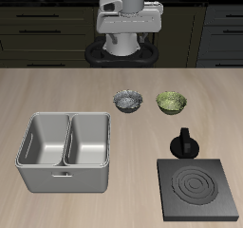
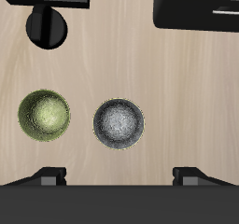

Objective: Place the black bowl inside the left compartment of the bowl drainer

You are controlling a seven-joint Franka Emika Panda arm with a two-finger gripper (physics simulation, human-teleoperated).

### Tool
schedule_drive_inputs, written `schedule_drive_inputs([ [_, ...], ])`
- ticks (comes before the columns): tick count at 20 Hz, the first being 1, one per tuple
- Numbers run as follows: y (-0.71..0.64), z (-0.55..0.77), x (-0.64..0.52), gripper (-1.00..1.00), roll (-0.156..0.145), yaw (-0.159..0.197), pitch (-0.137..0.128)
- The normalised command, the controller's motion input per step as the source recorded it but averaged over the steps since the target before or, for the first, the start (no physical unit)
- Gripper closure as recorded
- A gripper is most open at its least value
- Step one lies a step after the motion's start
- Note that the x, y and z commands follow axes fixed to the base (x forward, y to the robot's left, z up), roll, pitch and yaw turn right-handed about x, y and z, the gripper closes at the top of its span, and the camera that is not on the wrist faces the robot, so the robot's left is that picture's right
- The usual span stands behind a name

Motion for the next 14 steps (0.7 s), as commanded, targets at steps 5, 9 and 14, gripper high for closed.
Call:
schedule_drive_inputs([
  [5, -0.07, -0.08, -0.01, -1.00, -0.023, -0.013, 0.014],
  [9, -0.19, 0.02, -0.01, -1.00, -0.060, -0.014, -0.003],
  [14, -0.13, 0.06, 0.00, -1.00, -0.049, -0.009, -0.007],
])
